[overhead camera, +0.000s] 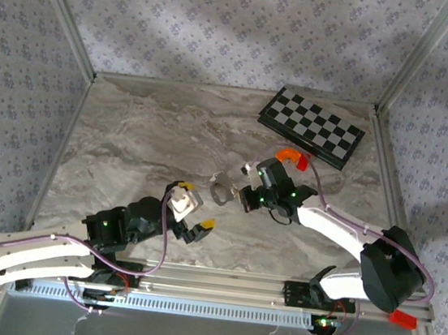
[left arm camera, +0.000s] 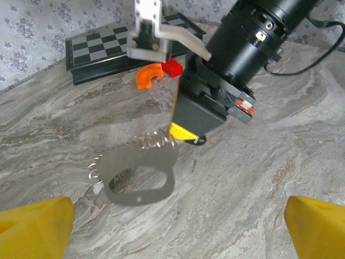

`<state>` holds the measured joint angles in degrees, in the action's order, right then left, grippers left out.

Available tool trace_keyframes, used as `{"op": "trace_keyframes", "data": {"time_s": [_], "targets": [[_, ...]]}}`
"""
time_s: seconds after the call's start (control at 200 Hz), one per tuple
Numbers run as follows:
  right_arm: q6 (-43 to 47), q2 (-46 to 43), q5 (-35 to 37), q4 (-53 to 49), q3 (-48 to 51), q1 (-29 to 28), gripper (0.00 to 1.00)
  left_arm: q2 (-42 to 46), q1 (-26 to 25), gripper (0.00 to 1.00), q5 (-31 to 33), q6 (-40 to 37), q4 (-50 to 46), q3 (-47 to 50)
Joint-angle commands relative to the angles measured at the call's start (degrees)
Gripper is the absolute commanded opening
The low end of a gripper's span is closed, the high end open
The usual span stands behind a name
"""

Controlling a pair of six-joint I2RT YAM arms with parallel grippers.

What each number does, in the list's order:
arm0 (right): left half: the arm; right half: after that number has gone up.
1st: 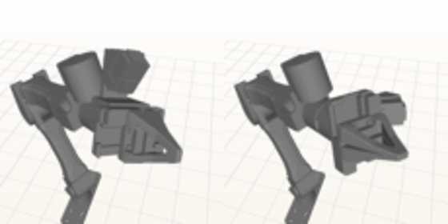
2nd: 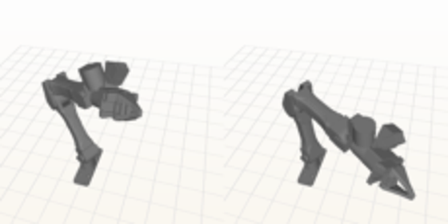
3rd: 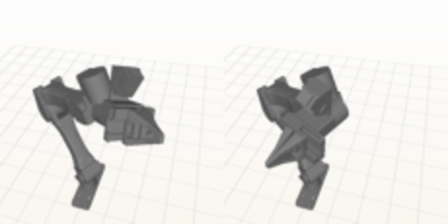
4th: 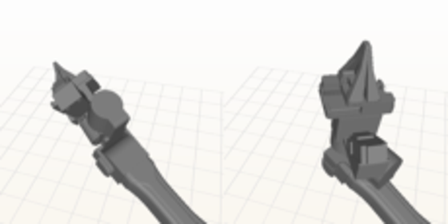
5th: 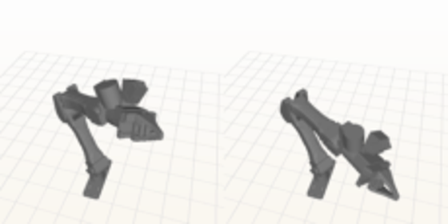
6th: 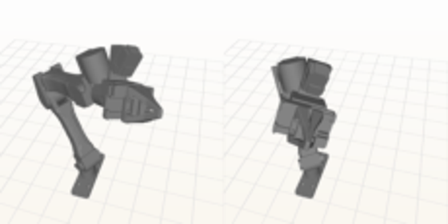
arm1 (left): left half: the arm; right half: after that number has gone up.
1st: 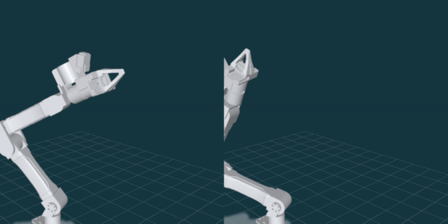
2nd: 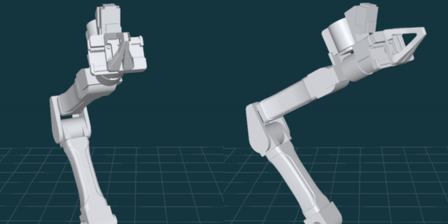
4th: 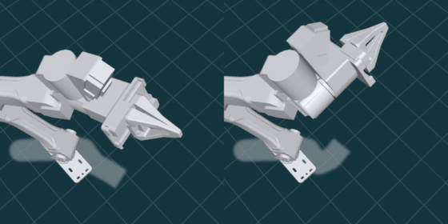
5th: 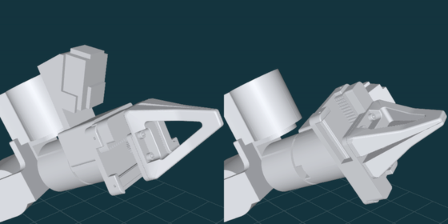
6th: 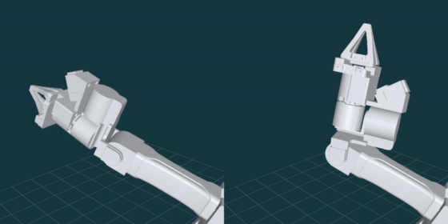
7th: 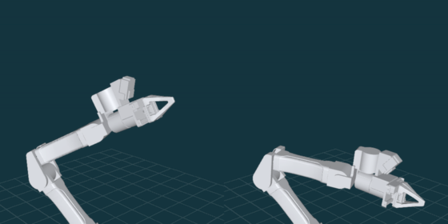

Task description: Put the keys on the keyring

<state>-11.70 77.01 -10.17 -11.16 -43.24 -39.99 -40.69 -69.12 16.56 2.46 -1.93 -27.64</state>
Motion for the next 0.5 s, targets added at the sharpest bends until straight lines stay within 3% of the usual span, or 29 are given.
{"op": "trace_keyframes", "data": {"time_s": [0.0,0.35,0.495], "targets": [[-3.80,-1.31,-2.24,0.14,2.73,0.26,0.04,-1.10,0.22,0.99,0.45,-0.61,2.10,-3.77],[-9.32,-0.86,-6.77,3.60,9.97,0.26,0.06,-3.86,0.22,0.99,-0.14,-0.50,2.66,-4.57],[-9.94,-1.38,-7.05,2.44,11.63,-0.18,0.12,-5.28,0.22,0.99,-0.36,-0.56,2.85,-4.67]]}}
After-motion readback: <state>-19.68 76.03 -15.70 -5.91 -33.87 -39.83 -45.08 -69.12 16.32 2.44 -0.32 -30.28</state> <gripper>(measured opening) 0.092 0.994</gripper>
